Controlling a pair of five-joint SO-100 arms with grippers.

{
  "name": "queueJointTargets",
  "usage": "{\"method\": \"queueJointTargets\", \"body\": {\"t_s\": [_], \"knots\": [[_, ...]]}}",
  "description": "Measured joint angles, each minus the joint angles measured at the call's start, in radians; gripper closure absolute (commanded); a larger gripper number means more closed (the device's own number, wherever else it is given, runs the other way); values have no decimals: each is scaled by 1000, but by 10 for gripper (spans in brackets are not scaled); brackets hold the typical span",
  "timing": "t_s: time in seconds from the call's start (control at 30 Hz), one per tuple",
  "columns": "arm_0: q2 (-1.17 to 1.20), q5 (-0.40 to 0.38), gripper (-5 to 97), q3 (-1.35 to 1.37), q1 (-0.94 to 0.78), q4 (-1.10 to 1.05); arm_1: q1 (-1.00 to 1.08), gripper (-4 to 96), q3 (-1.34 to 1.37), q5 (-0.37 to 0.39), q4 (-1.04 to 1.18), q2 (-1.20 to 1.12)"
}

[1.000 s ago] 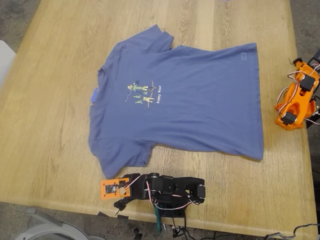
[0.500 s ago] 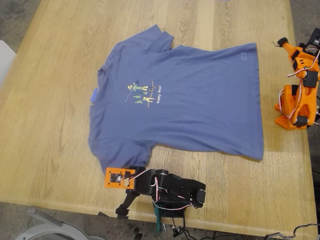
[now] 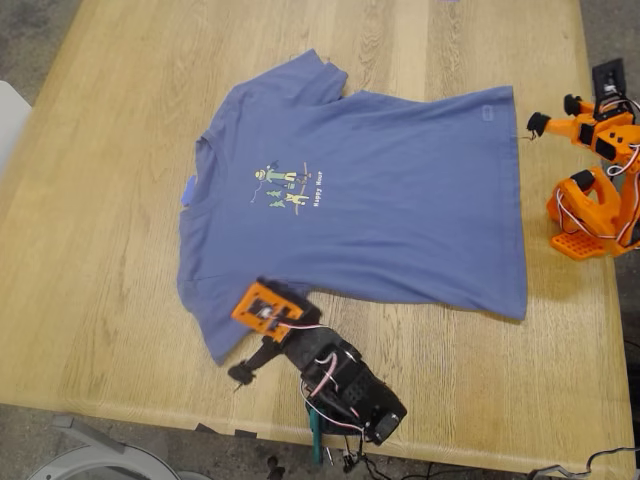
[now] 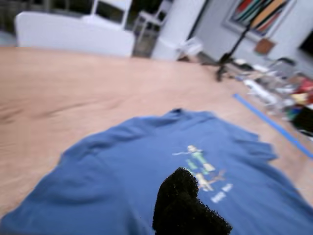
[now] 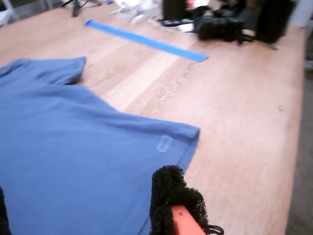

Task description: Fold a T-shirt

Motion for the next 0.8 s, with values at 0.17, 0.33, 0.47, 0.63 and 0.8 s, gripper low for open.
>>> {"method": "queueJointTargets", "body": {"t_s": [0.17, 0.33, 0.47, 0.63, 0.8], "knots": [[-239, -15, 80, -229, 94, 35, -95, 511, -190, -20, 86, -172], [-477, -15, 76, -394, 181, 118, -219, 530, -344, -48, 169, -313], [-646, -15, 76, -497, 250, 196, -345, 546, -365, -57, 212, -373], [-825, -15, 75, -592, 305, 259, -503, 572, -368, -67, 169, -492], [-962, -15, 75, -657, 296, 307, -696, 596, -443, -71, 103, -696]]}}
